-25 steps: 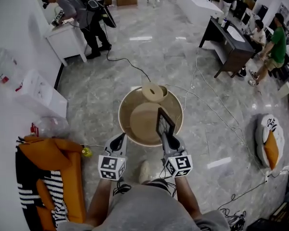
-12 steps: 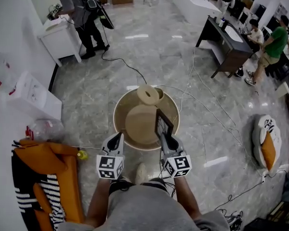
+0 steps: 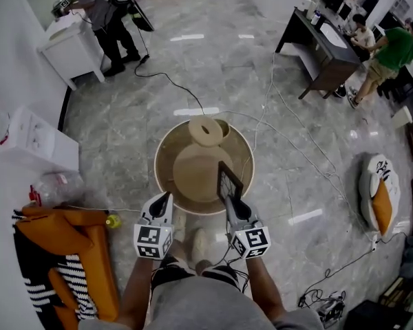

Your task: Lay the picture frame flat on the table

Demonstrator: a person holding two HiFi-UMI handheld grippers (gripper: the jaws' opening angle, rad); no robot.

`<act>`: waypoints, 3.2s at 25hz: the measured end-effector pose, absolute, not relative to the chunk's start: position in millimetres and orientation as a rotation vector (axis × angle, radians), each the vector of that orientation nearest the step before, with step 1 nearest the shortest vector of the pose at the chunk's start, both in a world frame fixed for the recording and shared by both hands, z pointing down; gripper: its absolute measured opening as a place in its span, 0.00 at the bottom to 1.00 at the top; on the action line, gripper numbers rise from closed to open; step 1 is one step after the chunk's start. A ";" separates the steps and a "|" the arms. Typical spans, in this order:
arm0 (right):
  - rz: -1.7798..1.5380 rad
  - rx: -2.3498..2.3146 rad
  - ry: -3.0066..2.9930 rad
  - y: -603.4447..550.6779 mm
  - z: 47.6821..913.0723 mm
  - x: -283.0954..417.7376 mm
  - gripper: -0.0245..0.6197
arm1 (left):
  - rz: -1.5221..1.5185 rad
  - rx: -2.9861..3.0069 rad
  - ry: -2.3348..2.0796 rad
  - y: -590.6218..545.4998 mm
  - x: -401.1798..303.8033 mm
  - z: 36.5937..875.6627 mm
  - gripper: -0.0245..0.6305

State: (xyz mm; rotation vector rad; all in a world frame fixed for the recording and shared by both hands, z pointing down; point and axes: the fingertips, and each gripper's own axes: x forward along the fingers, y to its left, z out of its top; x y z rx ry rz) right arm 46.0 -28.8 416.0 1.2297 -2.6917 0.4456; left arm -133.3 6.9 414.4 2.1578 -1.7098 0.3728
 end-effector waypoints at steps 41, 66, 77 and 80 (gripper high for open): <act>0.971 1.288 -2.234 -153.4 772.6 3.3 0.09 | 0.650 1.971 -1.328 -136.7 -180.9 782.6 0.06; 1.119 1.317 -2.118 -160.9 855.2 8.2 0.09 | 0.730 1.950 -1.244 -136.2 -179.3 846.7 0.06; 1.168 1.346 -2.075 -169.5 872.3 18.7 0.09 | 0.750 1.961 -1.184 -139.9 -159.1 856.2 0.06; 1.169 1.360 -2.080 -169.8 873.7 21.2 0.09 | 0.752 1.959 -1.179 -139.2 -159.1 859.0 0.06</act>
